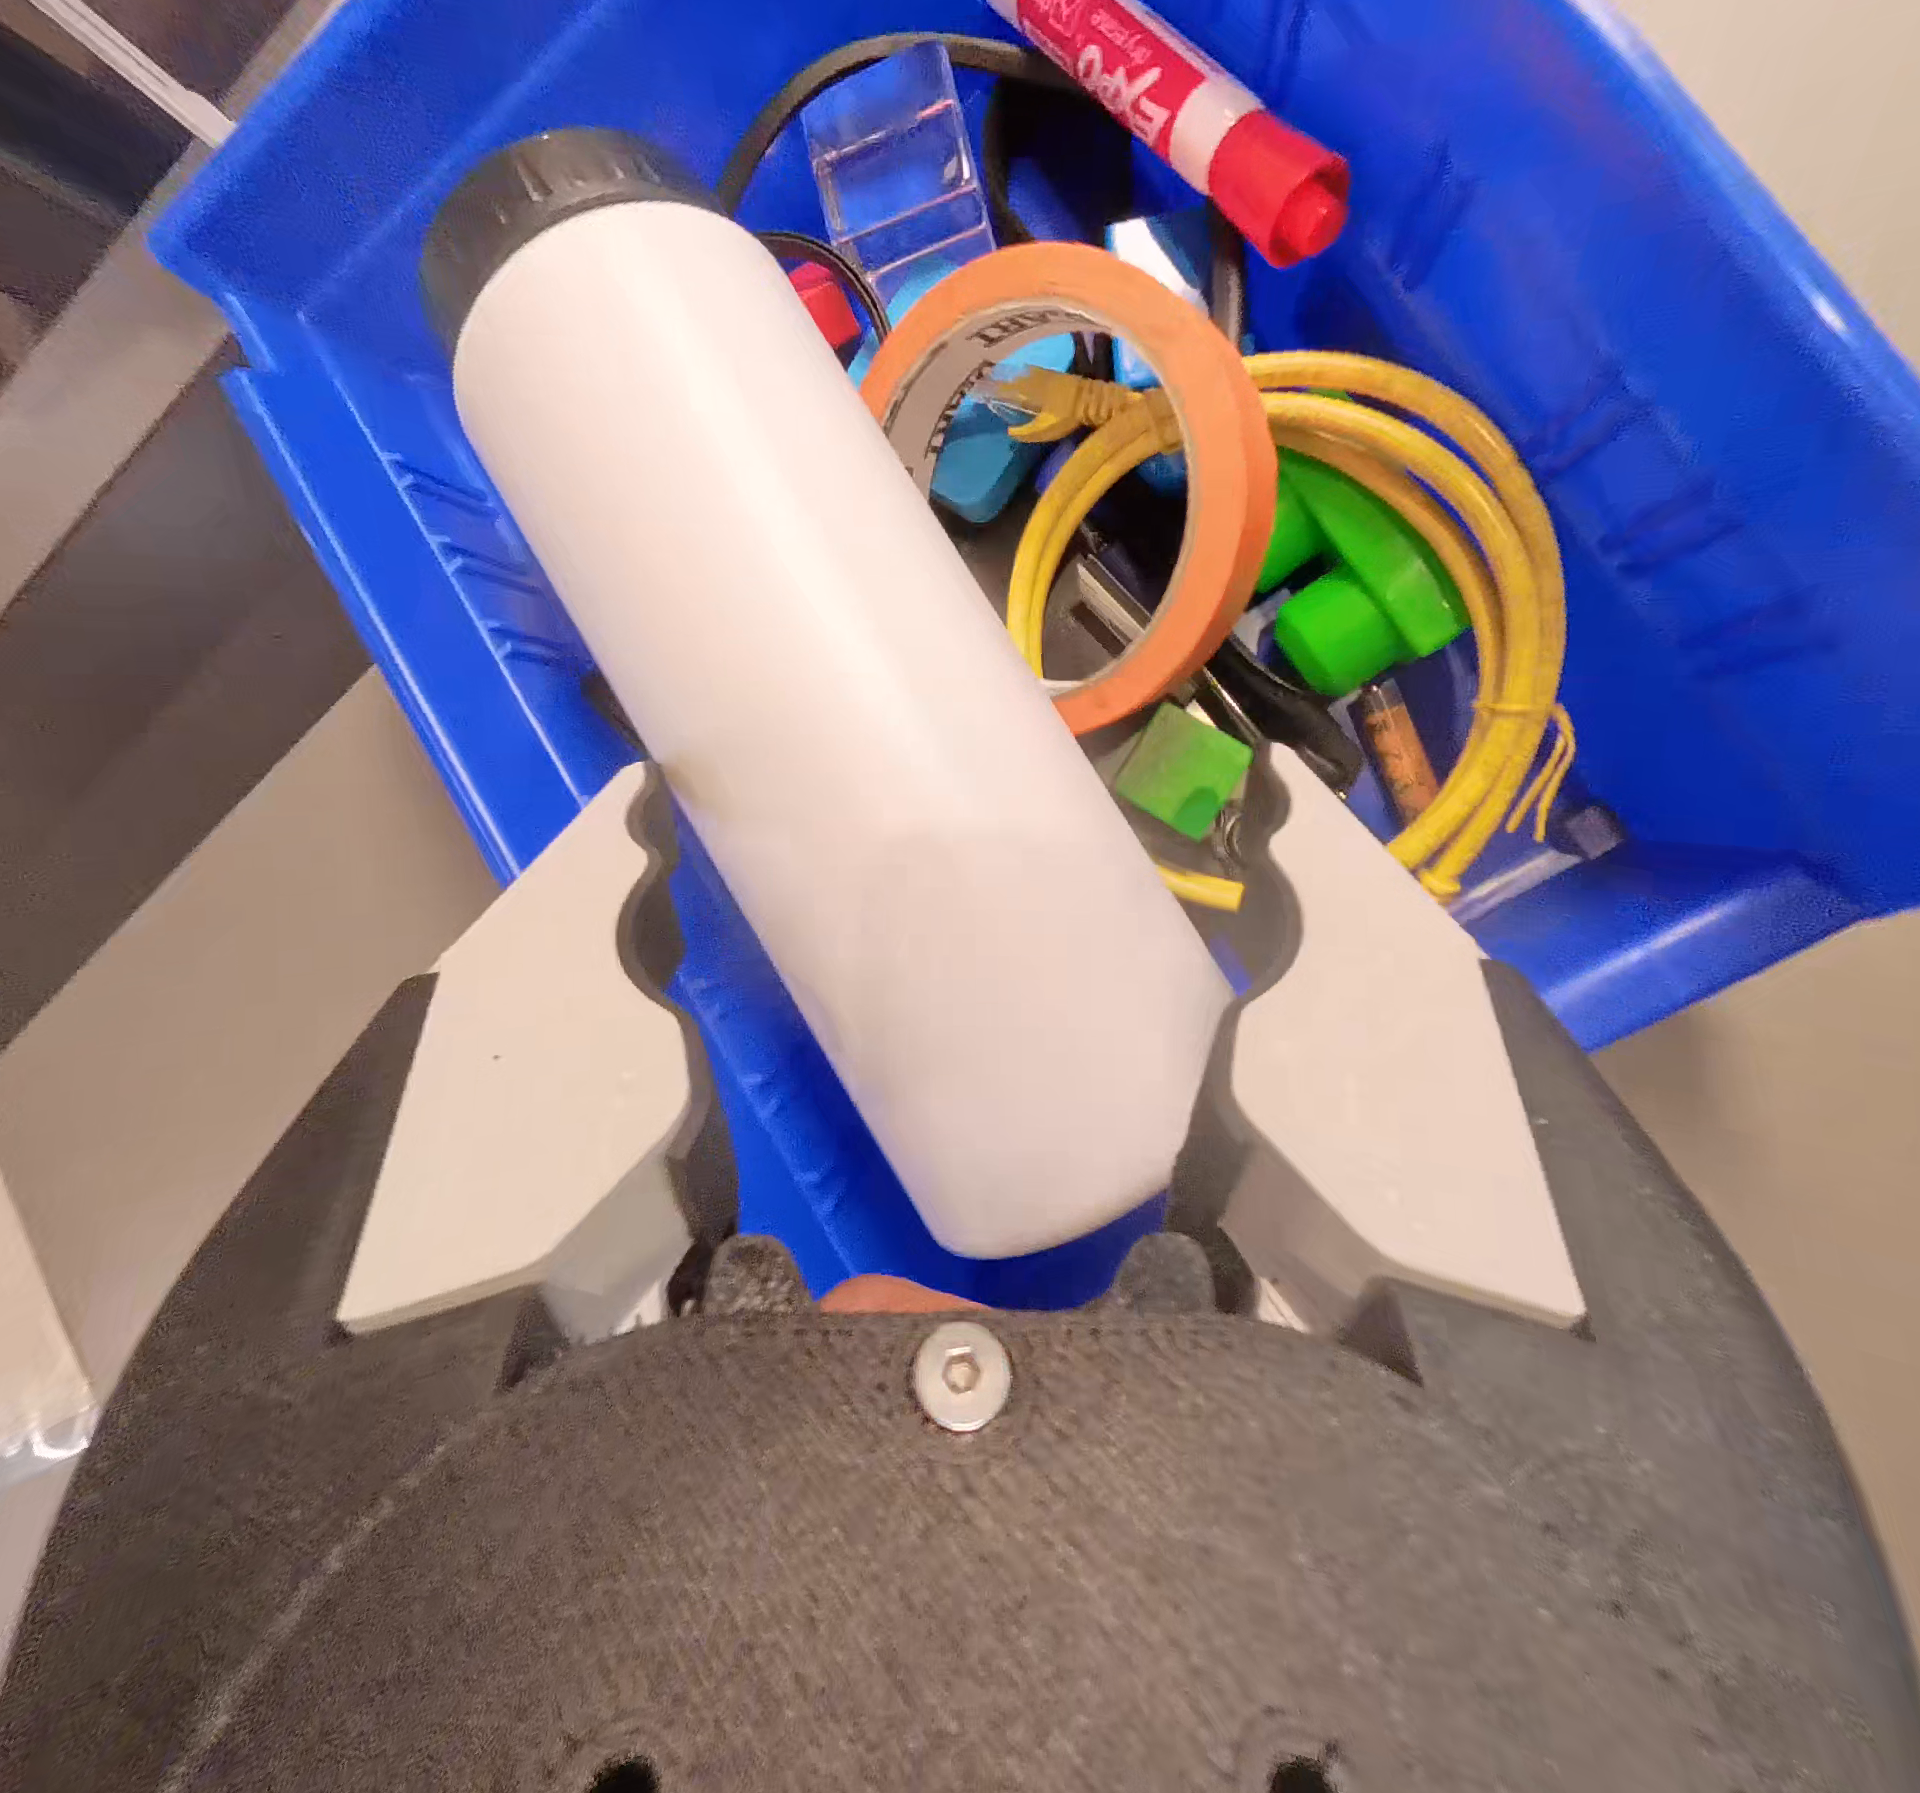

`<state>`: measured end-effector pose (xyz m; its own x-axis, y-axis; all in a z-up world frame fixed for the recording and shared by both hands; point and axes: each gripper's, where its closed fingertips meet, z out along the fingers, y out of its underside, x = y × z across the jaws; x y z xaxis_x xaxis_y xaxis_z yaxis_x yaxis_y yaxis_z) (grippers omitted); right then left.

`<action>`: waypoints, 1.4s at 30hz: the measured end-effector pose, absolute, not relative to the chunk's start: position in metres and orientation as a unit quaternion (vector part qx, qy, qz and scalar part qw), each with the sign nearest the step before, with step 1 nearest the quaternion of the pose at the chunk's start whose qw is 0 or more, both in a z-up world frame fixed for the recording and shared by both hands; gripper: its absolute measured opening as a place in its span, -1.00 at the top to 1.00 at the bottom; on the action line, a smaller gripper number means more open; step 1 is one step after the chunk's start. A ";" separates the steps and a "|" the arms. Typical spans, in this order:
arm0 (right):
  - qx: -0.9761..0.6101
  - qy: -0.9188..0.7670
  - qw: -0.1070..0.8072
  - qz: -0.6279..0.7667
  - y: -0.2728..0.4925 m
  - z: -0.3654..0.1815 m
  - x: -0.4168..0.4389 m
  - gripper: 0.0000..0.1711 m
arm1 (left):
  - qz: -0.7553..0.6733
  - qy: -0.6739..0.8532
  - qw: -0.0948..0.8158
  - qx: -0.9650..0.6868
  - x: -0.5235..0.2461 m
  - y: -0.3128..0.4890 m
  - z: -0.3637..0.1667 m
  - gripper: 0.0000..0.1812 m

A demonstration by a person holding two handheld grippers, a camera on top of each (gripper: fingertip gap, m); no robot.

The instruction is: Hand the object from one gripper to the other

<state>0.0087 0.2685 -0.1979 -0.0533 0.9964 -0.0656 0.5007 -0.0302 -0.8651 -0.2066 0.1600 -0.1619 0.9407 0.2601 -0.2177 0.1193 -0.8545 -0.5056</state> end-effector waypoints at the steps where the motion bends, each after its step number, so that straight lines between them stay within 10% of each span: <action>1: -0.604 -0.624 0.316 0.383 0.266 -0.200 0.011 0.49 | 0.134 -0.102 0.248 -0.954 -0.209 0.163 -0.164 -0.24; 10: -0.594 -0.628 0.343 0.368 0.249 -0.195 0.003 0.49 | 0.186 -0.061 0.152 -0.969 -0.220 0.153 -0.195 -0.50; 20: -0.528 -0.609 0.439 0.397 0.173 -0.124 0.012 0.51 | 0.160 -0.096 0.251 -0.950 -0.200 0.134 -0.180 0.06; 42: -0.491 -0.630 0.441 0.411 0.142 -0.112 -0.031 0.50 | 0.249 -0.042 0.222 -0.942 -0.199 0.114 -0.197 -0.09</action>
<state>-0.0307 0.1422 -0.1118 -0.1304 0.9798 0.1515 0.2555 0.1808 -0.9497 -0.1993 0.1144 -0.1967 0.8723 0.1896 -0.4508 -0.0320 -0.8976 -0.4396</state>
